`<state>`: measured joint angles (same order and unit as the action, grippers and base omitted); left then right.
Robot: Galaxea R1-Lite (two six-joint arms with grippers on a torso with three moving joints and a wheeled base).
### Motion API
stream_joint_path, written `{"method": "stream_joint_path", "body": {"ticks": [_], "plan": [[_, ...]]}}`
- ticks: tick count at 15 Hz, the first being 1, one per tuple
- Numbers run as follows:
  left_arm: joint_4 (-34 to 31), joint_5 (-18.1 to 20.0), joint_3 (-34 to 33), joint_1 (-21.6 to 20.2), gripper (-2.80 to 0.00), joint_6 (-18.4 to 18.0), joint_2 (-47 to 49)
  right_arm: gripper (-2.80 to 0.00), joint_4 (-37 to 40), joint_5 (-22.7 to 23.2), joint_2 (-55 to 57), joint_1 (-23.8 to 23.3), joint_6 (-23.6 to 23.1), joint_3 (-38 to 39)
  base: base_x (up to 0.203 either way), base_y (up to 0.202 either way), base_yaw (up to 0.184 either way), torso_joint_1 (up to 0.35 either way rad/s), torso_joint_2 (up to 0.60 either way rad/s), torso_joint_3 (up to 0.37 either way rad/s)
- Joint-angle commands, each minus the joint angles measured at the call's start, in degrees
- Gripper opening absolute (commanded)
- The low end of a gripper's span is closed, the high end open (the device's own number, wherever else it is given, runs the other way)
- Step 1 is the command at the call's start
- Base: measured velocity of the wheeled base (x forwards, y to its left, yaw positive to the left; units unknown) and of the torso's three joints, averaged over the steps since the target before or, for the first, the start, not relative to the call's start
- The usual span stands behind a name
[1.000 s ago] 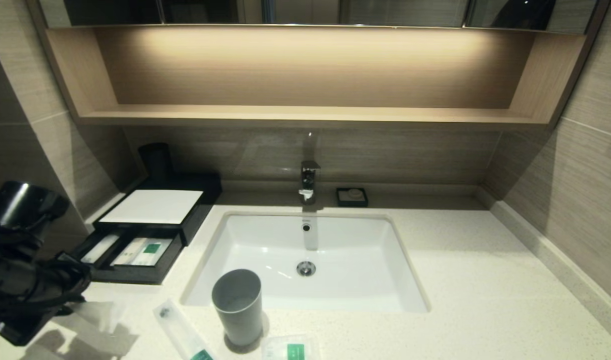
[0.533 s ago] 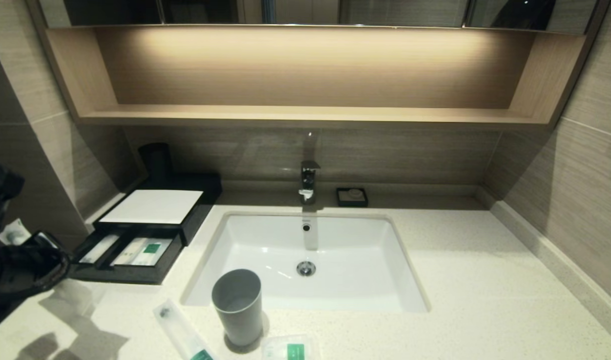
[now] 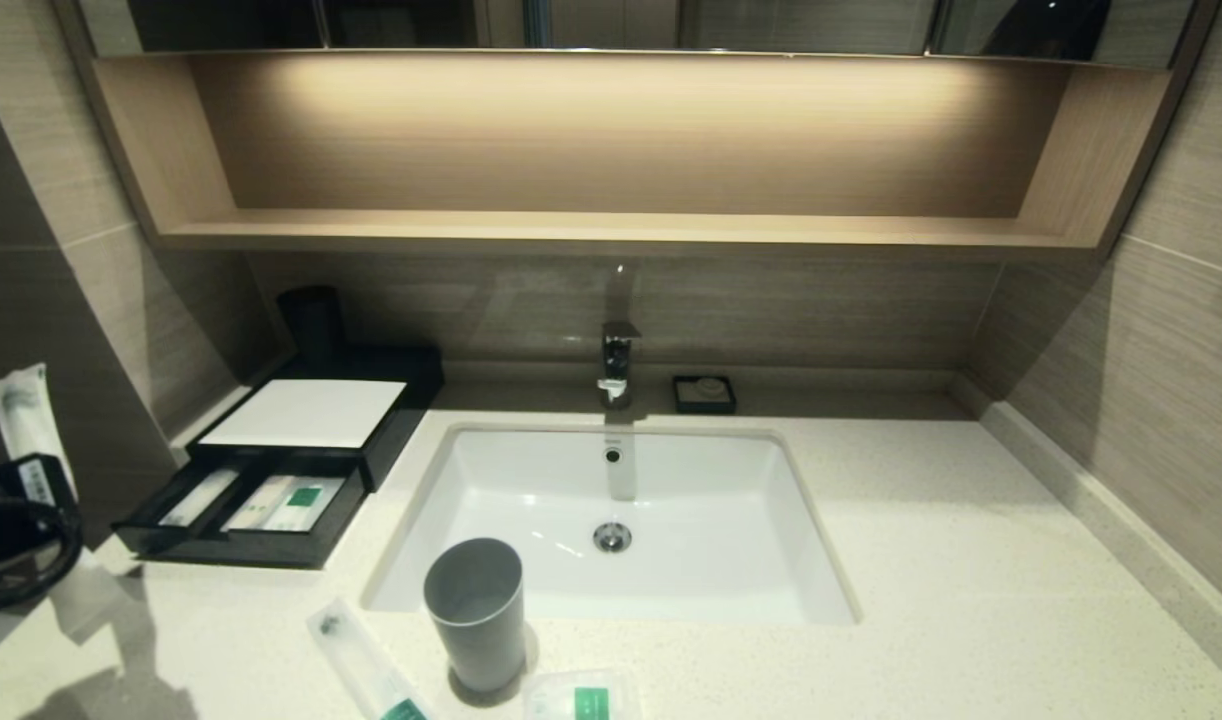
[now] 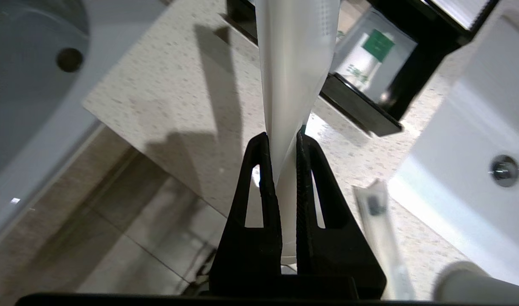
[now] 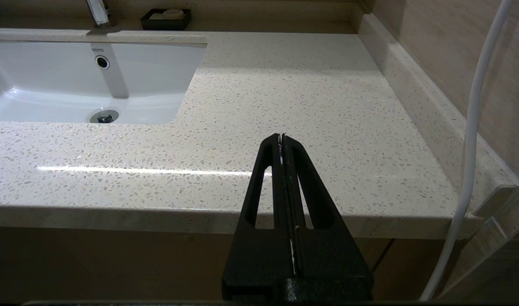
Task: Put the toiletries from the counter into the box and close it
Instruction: Place the bathroom toiletry into the drawer
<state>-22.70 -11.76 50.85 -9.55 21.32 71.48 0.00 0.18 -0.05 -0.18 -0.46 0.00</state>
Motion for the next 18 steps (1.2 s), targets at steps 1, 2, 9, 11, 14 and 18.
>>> {"method": "stream_joint_path", "body": {"ticks": [1,2,9,11,14,18], "plan": [[0.6,0.1,1.4,-6.2,-2.8,-10.2,2.1,-2.8,0.0,0.0,0.0,0.0,-0.1,0.1,0.0,0.0,0.0,0.0,0.0,0.0],[0.8,0.5,2.7,-7.7,-2.8,-12.7,3.3,-2.8,0.0,0.0,0.0,0.0,0.0,0.1,0.0,0.0,0.0,0.0,0.0,0.0],[0.0,5.5,4.0,-9.0,-2.8,-24.5,9.9,-2.8,0.0,0.0,0.0,0.0,-0.1,0.1,0.0,0.0,0.0,0.0,0.0,0.0],[-0.1,8.1,4.6,-10.4,-2.8,-27.0,13.7,-2.8,0.0,0.0,0.0,0.0,-0.1,0.1,0.0,0.0,0.0,0.0,0.0,0.0],[-4.4,10.3,7.7,-10.9,-2.8,-31.1,16.0,-2.8,0.0,0.0,0.0,0.0,0.0,0.1,0.0,0.0,0.0,0.0,0.0,0.0],[-15.2,13.5,15.7,-11.1,-2.8,-36.3,19.2,-2.8,0.0,0.0,0.0,0.0,0.0,0.1,0.0,0.0,0.0,0.0,0.0,0.0]]}}
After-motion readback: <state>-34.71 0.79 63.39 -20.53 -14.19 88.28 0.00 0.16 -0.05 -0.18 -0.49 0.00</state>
